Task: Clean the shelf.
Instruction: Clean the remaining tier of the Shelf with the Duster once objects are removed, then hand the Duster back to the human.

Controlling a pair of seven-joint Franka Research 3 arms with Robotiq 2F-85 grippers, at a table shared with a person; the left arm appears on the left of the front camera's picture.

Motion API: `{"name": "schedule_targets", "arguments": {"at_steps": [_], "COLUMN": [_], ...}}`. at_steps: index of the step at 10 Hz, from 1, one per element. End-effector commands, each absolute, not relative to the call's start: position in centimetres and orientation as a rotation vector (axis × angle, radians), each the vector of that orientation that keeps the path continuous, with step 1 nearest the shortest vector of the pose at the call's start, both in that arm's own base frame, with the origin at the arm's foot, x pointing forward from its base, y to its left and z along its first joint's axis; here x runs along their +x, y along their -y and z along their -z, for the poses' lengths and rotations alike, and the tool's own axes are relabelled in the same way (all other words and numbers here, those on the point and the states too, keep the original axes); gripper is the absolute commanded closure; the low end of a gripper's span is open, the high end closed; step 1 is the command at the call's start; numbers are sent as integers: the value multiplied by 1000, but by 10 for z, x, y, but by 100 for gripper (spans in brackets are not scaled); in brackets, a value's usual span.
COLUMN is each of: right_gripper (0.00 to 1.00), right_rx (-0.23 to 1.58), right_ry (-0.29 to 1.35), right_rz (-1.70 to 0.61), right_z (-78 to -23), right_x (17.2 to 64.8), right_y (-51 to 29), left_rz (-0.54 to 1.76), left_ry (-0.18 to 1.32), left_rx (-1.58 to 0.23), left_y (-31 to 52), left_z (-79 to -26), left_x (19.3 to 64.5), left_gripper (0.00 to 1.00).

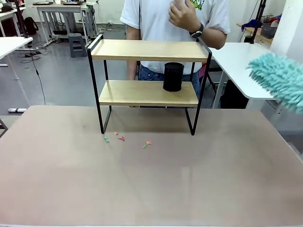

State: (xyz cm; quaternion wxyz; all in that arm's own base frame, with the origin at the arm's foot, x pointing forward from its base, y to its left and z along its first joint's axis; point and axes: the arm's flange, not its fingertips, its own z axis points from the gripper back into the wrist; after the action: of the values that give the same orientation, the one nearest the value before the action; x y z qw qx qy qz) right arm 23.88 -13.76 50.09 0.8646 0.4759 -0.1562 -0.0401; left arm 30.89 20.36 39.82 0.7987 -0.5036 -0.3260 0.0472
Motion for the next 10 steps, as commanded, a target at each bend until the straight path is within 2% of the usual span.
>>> {"name": "schedule_targets", "arguments": {"at_steps": [1,10], "right_gripper": [88,88], "right_rx": [1066,1066], "right_ry": [317,317], "right_rz": [-45,-45], "right_z": [-529,-529], "right_x": [230,230], "right_y": [143,143], "left_rz": [-88,-88], "left_ry": [730,730], "left_rx": [-1092,-1092], "left_y": [-202,-202], "left_z": [-399,-399], "left_x": [310,310], "left_gripper": [0,0]}}
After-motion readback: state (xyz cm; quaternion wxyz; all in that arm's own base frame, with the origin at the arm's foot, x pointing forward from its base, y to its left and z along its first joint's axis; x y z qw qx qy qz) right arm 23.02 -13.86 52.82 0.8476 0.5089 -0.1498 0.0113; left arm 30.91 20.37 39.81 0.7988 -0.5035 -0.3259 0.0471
